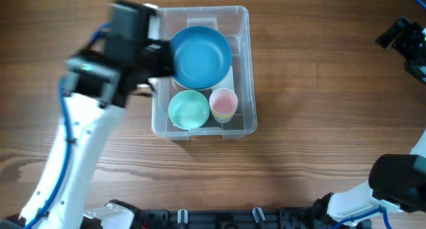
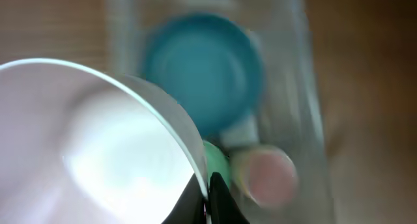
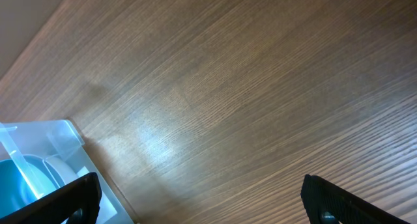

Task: Pack container

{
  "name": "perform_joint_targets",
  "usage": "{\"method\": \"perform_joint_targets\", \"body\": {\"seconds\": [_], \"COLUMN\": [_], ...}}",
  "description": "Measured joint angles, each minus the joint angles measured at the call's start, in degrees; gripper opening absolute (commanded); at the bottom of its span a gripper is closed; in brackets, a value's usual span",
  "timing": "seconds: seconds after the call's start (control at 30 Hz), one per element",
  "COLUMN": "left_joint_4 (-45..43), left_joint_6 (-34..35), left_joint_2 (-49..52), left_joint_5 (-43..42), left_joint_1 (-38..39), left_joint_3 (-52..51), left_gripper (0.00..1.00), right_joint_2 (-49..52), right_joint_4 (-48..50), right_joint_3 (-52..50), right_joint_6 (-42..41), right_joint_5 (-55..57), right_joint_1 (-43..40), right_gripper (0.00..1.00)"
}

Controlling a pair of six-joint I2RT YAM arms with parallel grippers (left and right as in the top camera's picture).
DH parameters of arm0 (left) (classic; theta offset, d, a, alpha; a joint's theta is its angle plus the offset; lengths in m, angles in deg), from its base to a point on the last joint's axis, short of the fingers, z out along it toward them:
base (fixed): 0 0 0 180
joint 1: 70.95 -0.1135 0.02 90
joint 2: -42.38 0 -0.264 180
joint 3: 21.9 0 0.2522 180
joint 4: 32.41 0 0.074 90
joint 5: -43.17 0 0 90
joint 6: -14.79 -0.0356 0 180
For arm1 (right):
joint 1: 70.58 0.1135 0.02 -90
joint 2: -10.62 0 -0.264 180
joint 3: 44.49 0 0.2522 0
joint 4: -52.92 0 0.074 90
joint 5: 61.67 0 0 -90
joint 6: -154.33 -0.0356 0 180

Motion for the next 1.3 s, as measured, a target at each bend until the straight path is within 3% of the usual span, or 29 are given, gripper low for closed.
{"method": "perform_joint_targets", "body": {"seconds": [0.17,0.5,0.53,0.57,0.7,0.73,0.87,0.97,1.07,1.3], "left_joint_4": [3.3,10.1,10.1,10.1,10.1,10.1,8.9,3.1,-3.1,-17.1], "left_joint_6": [-4.0,-0.6,-0.5,-0.2,0.2,0.4,0.3,0.3,0.3,0.3], "left_joint_2": [7.0,21.4,22.0,22.5,22.5,22.5,22.5,22.0,18.6,14.5], "left_joint_5": [-0.6,-0.9,-0.9,-0.9,-0.9,-0.9,-0.8,2.2,6.0,1.9], "left_joint_1": [10.1,10.4,10.4,10.4,10.4,10.4,10.4,10.4,7.8,-18.0], "left_joint_3": [0.3,-0.2,-0.6,-0.9,-0.9,-0.9,-0.9,-1.1,-1.2,-1.1], "left_gripper": [0.04,0.04,0.09,0.35,0.97,1.0,1.0,1.0,1.0,1.0], "right_joint_2": [0.0,0.0,0.0,0.0,0.0,0.0,0.0,0.0,0.0,0.0], "right_joint_4": [0.0,0.0,0.0,0.0,0.0,0.0,-0.1,0.2,2.7,18.3], "right_joint_3": [0.0,0.0,0.0,0.0,0.0,0.0,0.0,0.0,0.0,-0.1], "right_joint_6": [0.0,0.0,0.0,0.0,0.0,0.0,0.4,2.0,3.7,5.4], "right_joint_5": [0.0,0.0,0.0,0.0,0.0,0.0,0.0,0.0,1.8,4.5], "right_joint_1": [0.0,0.0,0.0,0.0,0.0,0.0,0.2,2.1,9.8,25.4], "right_gripper": [1.0,1.0,1.0,1.0,1.0,0.99,0.98,0.95,1.0,1.0]}}
